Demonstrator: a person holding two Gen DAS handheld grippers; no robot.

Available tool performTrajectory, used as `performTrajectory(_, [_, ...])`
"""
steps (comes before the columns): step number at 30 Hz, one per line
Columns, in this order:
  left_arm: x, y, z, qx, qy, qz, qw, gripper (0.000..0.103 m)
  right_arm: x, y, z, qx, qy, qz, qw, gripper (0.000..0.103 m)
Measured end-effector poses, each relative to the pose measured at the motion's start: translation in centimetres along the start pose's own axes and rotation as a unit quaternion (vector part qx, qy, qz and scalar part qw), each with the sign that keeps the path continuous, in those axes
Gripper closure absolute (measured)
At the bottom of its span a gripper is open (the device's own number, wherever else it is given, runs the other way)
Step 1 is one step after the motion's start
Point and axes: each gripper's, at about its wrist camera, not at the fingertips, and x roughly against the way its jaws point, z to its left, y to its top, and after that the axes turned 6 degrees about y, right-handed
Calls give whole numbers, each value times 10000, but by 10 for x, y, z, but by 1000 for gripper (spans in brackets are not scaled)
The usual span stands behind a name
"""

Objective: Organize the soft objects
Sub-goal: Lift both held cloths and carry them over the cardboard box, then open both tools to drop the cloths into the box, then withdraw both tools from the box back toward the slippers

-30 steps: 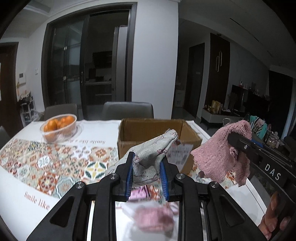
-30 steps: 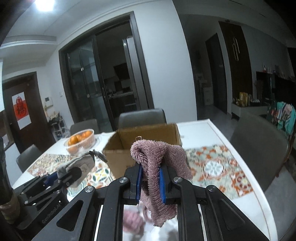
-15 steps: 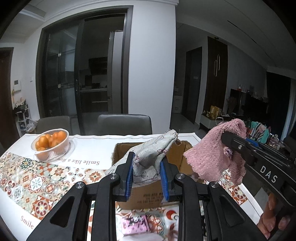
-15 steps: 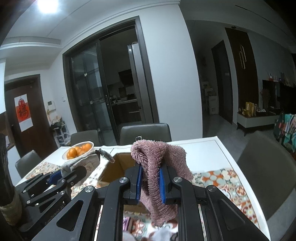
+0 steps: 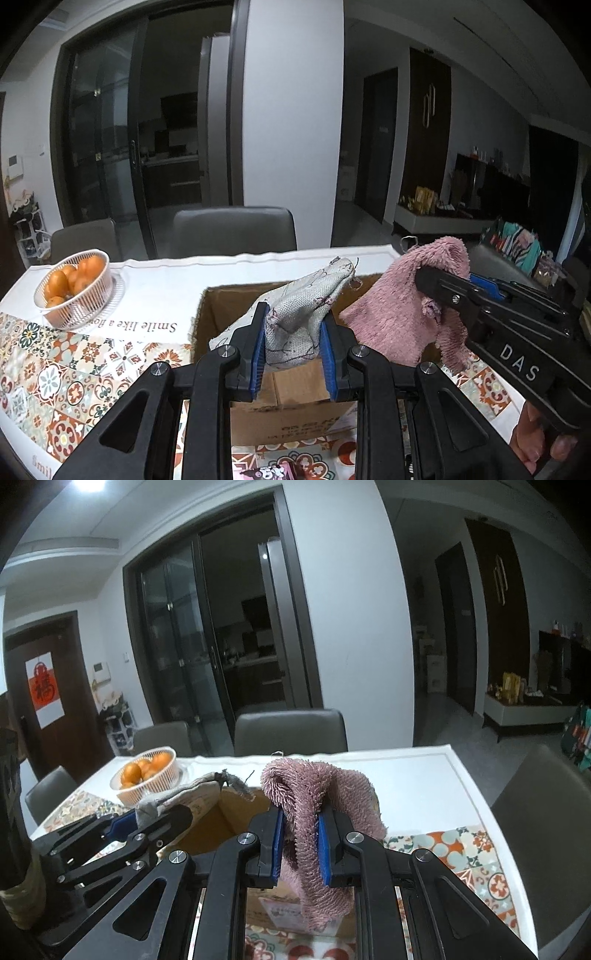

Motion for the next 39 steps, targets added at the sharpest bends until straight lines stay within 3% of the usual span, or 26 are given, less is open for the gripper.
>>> performTrajectory(10, [-44, -22, -10, -280, 26, 659, 9974, 71, -47, -16, -21, -80, 95, 751, 9971, 85])
performTrajectory(16, [-47, -27, -11, -300, 56, 742, 9968, 50, -61, -22, -26, -117, 138, 1027, 9945, 66])
performTrajectory(21, [-35, -27, -7, -240, 192, 692, 9971, 42, -57, -18, -27, -91, 16, 1010, 9948, 55])
performTrajectory(31, [5, -30, 5, 43, 306, 588, 9978, 37, -26, -12, -15, 78, -155, 731, 9972, 53])
performTrajectory(39, [55, -35, 0, 10, 434, 332, 9985, 35, 22, -15, -1, 204, -258, 416, 9986, 49])
